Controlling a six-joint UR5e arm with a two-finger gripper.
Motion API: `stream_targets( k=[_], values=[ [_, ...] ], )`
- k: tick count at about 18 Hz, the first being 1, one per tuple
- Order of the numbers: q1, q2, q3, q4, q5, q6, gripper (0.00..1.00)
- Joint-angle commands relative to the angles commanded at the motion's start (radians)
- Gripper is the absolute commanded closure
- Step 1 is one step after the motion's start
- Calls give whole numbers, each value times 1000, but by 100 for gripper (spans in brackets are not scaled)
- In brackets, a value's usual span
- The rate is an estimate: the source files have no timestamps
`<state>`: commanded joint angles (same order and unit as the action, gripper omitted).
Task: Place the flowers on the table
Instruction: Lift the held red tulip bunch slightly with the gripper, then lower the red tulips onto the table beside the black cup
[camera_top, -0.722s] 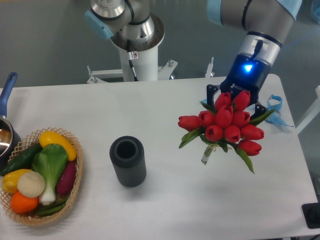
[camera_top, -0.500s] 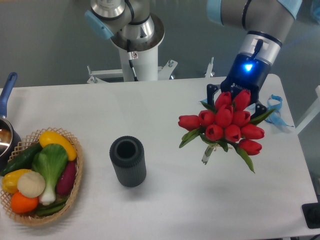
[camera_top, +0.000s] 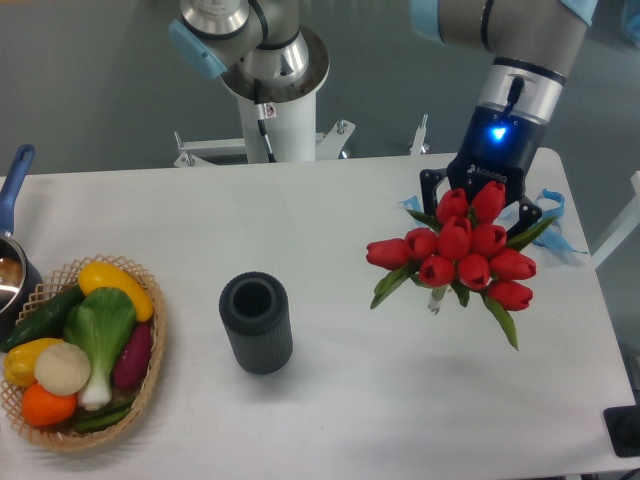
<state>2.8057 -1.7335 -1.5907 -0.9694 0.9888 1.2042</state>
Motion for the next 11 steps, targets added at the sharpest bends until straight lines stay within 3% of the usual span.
stream_targets(
  k=[5,11],
  values=[
    [-123,-18,2,-8,373,2,64],
    [-222,-110,-3,-37,615,20,64]
  ],
)
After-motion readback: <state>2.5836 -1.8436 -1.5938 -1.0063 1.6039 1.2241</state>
